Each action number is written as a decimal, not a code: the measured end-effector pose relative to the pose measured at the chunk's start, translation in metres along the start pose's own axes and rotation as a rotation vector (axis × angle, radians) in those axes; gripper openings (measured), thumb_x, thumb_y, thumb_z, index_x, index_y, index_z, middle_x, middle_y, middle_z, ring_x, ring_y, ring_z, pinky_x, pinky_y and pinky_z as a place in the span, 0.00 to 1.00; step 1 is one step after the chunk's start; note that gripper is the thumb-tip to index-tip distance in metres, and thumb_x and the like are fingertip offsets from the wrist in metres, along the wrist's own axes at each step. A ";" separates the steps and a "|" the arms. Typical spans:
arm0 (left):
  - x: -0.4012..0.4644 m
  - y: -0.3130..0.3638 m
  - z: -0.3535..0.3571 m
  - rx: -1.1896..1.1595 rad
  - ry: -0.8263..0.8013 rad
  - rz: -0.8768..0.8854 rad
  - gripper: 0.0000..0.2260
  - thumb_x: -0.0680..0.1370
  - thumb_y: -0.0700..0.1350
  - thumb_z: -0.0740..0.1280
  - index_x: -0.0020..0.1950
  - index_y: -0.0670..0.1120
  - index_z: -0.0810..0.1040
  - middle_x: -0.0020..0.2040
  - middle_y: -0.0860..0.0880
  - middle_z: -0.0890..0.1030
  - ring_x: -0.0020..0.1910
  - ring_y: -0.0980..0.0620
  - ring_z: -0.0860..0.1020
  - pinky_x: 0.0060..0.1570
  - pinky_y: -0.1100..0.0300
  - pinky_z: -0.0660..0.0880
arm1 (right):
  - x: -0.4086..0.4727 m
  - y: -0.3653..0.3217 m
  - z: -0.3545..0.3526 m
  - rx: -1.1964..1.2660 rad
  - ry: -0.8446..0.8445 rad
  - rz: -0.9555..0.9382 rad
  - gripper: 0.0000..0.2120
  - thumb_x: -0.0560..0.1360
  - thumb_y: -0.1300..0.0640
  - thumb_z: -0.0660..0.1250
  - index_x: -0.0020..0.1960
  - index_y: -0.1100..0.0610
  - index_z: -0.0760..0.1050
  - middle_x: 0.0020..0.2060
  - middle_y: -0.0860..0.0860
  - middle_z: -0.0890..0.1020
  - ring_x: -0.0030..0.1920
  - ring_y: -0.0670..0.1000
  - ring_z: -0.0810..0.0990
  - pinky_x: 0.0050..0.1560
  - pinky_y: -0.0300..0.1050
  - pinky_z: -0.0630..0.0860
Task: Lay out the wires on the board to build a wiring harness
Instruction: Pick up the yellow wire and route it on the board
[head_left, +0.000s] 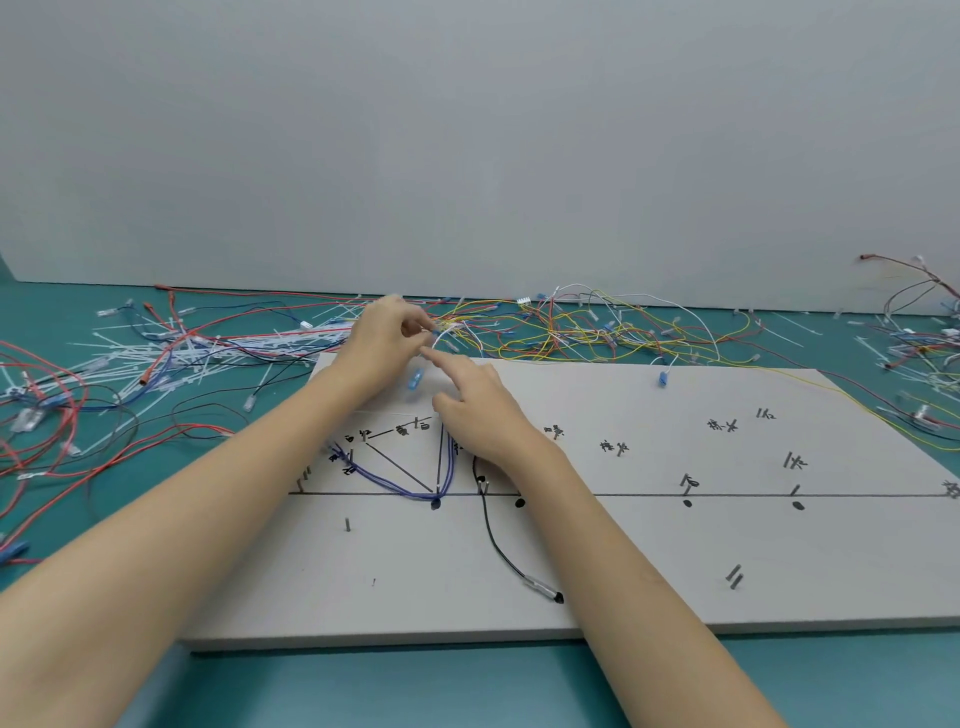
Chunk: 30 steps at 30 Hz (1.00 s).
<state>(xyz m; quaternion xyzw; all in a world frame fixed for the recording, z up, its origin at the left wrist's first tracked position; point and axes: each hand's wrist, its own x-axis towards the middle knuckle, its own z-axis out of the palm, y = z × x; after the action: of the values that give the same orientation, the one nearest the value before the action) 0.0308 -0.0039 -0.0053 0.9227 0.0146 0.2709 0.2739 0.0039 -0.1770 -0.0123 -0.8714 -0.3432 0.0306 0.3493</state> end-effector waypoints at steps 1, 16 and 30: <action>0.001 0.000 0.000 -0.021 0.022 -0.029 0.05 0.73 0.39 0.72 0.48 0.44 0.85 0.44 0.43 0.76 0.42 0.48 0.76 0.47 0.56 0.73 | 0.001 0.000 0.000 -0.047 -0.015 0.008 0.27 0.77 0.60 0.56 0.75 0.48 0.62 0.73 0.48 0.67 0.70 0.55 0.62 0.67 0.50 0.62; 0.013 -0.019 -0.036 -0.590 0.490 -0.419 0.06 0.78 0.37 0.65 0.41 0.43 0.74 0.36 0.45 0.79 0.33 0.51 0.78 0.40 0.56 0.76 | 0.007 0.007 -0.003 0.042 0.179 0.272 0.08 0.77 0.58 0.56 0.52 0.57 0.72 0.51 0.55 0.74 0.55 0.58 0.68 0.51 0.48 0.66; 0.020 -0.035 -0.100 -1.920 0.710 -0.697 0.10 0.82 0.38 0.59 0.43 0.41 0.74 0.30 0.44 0.81 0.56 0.51 0.81 0.49 0.66 0.78 | 0.007 0.008 -0.002 -0.047 0.135 0.278 0.25 0.77 0.56 0.58 0.75 0.55 0.64 0.71 0.55 0.70 0.69 0.59 0.64 0.66 0.52 0.64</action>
<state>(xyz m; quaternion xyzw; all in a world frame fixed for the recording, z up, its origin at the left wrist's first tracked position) 0.0017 0.0788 0.0571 0.1367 0.1366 0.3282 0.9246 0.0142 -0.1777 -0.0147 -0.9185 -0.1958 0.0121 0.3433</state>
